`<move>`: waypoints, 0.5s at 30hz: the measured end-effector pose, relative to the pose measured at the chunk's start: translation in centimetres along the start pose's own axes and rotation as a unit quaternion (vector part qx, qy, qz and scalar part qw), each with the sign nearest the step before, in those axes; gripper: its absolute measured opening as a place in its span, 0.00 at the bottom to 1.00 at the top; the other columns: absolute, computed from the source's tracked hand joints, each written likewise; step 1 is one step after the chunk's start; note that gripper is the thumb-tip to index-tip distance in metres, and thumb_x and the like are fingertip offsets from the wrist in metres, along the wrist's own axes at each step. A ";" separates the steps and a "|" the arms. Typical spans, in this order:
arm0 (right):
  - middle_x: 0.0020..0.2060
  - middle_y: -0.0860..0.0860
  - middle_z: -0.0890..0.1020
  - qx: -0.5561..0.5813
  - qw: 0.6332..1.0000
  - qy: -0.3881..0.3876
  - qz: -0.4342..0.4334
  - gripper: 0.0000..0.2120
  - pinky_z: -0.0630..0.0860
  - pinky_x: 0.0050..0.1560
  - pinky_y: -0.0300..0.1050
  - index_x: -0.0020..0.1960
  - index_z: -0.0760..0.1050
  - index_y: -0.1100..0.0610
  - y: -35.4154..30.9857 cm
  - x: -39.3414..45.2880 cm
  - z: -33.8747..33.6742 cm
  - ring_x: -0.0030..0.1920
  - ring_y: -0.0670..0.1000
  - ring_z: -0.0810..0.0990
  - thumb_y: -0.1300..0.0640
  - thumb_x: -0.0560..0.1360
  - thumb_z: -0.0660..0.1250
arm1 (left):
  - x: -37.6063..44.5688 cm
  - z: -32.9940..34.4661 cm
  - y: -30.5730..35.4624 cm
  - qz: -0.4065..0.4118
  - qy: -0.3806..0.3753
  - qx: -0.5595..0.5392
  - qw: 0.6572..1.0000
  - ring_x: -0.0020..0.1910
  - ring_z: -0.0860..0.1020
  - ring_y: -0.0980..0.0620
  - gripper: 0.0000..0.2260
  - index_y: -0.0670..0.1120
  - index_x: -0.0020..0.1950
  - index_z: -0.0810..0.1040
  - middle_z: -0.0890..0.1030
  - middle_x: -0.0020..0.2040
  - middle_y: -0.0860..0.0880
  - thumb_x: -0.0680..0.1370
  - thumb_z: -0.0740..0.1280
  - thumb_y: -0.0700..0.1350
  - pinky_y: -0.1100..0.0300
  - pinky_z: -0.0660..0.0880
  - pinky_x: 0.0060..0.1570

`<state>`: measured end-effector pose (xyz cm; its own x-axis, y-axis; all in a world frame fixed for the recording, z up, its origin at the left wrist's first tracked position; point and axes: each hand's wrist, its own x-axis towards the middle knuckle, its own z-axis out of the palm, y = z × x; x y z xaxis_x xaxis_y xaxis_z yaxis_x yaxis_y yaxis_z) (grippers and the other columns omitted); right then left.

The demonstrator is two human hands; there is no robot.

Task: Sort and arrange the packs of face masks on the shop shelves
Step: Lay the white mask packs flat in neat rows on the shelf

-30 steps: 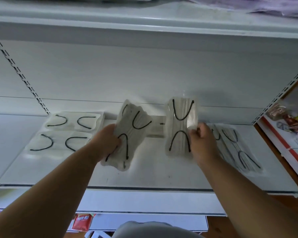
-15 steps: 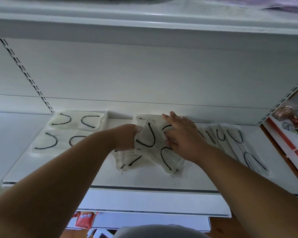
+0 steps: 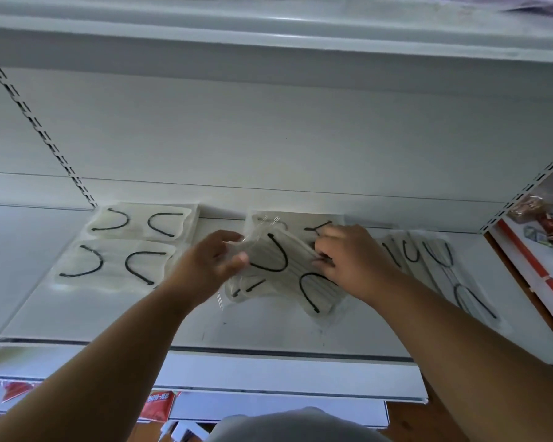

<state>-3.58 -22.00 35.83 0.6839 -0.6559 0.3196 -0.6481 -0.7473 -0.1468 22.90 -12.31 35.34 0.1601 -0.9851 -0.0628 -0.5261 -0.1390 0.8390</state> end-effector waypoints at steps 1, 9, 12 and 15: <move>0.33 0.46 0.70 -0.003 1.000 0.014 -0.002 0.17 0.61 0.40 0.41 0.34 0.69 0.53 -0.1 -0.2 0.3 0.32 0.49 0.67 0.53 0.68 0.78 | -0.2 0.6 0.2 -0.002 0.011 0.019 1.000 0.45 0.79 0.62 0.17 0.63 0.57 0.75 0.80 0.48 0.58 0.71 0.76 0.57 0.71 0.73 0.43; 0.52 0.43 0.77 0.247 0.932 0.114 0.240 0.30 0.70 0.51 0.35 0.59 0.70 0.51 -1.8 -2.8 1.4 0.50 0.43 0.75 0.52 0.64 0.82 | -1.1 2.2 0.5 -0.024 0.117 -0.029 0.992 0.36 0.75 0.61 0.12 0.54 0.48 0.76 0.77 0.38 0.57 0.73 0.75 0.40 0.77 0.66 0.32; 0.50 0.38 0.77 0.387 0.859 0.028 0.333 0.25 0.70 0.45 0.31 0.60 0.72 0.46 -1.1 -3.9 1.6 0.48 0.38 0.75 0.57 0.69 0.79 | -1.7 1.9 0.4 0.000 0.108 -0.020 0.994 0.38 0.76 0.71 0.17 0.55 0.54 0.74 0.78 0.42 0.60 0.74 0.75 0.38 0.80 0.67 0.35; 0.33 0.41 0.73 0.401 0.842 0.053 0.356 0.12 0.68 0.37 0.36 0.44 0.75 0.50 -0.7 -4.8 2.3 0.34 0.42 0.72 0.63 0.71 0.76 | -2.2 2.0 0.1 0.030 0.108 -0.022 0.994 0.42 0.76 0.72 0.23 0.55 0.61 0.72 0.78 0.47 0.61 0.73 0.74 0.35 0.80 0.68 0.39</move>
<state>-5.66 -18.55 32.19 0.1559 -0.9869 -0.0421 -0.4182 -0.0273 -0.9079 20.78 -10.40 34.49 0.3068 -0.9464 0.1014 -0.5046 -0.0714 0.8604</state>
